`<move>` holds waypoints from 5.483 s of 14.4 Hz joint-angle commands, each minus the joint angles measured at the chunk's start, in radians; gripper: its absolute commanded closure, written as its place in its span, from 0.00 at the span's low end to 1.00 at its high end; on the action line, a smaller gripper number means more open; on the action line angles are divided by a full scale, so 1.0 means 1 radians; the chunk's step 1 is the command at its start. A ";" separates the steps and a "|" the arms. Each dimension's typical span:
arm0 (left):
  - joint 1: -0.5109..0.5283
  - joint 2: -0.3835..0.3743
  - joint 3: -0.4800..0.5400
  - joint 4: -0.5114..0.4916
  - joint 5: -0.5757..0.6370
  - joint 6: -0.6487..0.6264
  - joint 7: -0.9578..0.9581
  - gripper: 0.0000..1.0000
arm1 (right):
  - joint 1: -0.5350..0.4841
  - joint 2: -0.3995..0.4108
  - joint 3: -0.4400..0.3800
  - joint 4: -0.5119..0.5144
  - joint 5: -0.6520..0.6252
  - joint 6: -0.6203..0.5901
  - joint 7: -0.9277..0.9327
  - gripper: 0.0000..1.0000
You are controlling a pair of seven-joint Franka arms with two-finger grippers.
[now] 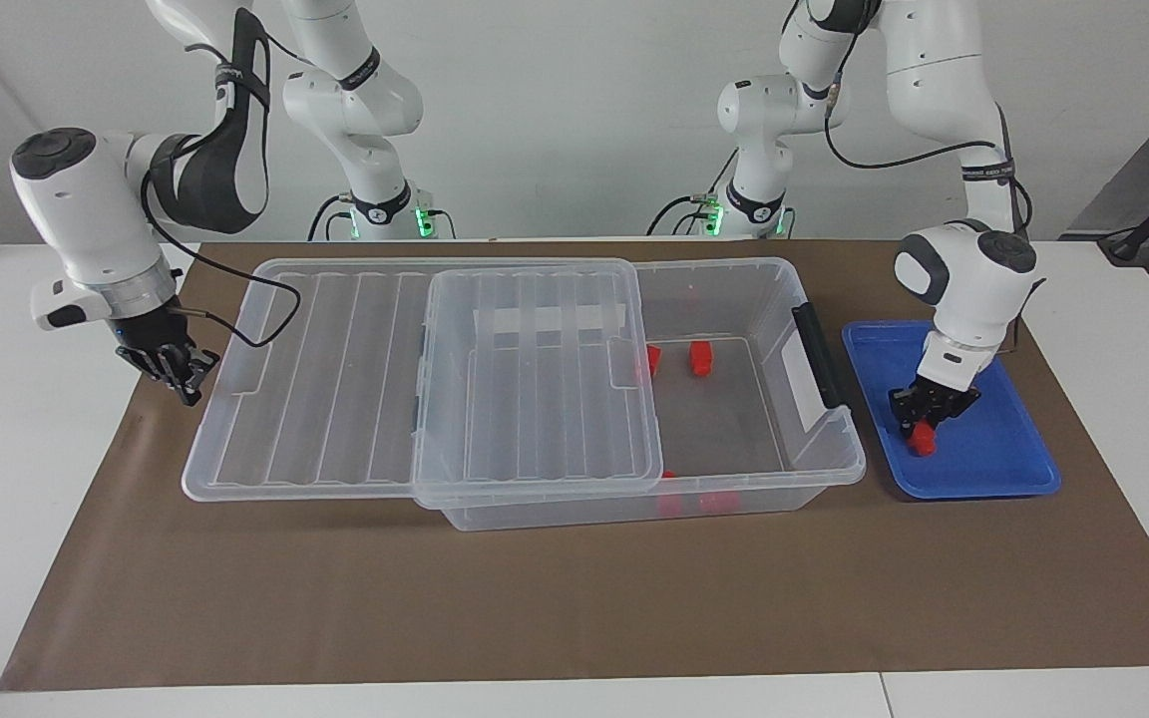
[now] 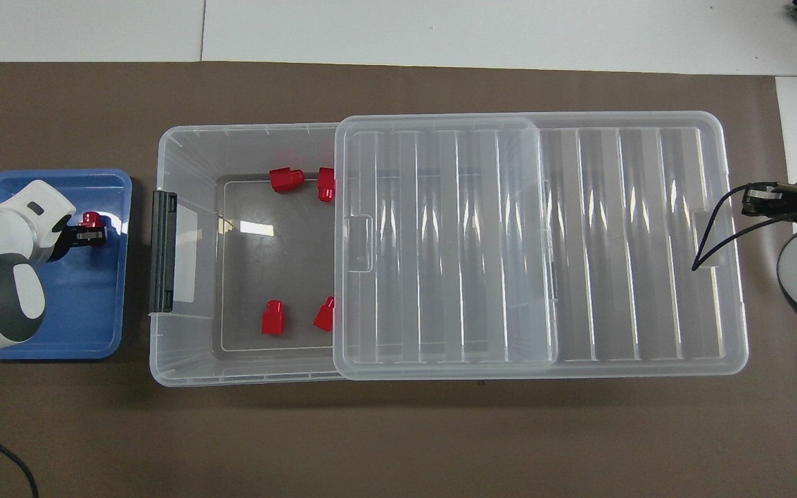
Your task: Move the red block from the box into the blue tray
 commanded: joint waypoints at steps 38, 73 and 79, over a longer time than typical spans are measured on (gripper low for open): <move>-0.075 -0.246 -0.010 0.463 -0.020 -0.895 -0.028 0.00 | 0.386 -0.044 0.020 -0.005 0.088 -0.182 0.144 1.00; -0.107 -0.280 -0.074 0.566 0.025 -1.152 -0.031 0.00 | 0.135 -0.031 0.008 0.465 -0.004 -0.654 0.146 0.00; -0.107 -0.280 -0.074 0.566 0.025 -1.152 -0.031 0.00 | 0.143 -0.106 0.008 0.364 0.009 -0.702 0.081 0.00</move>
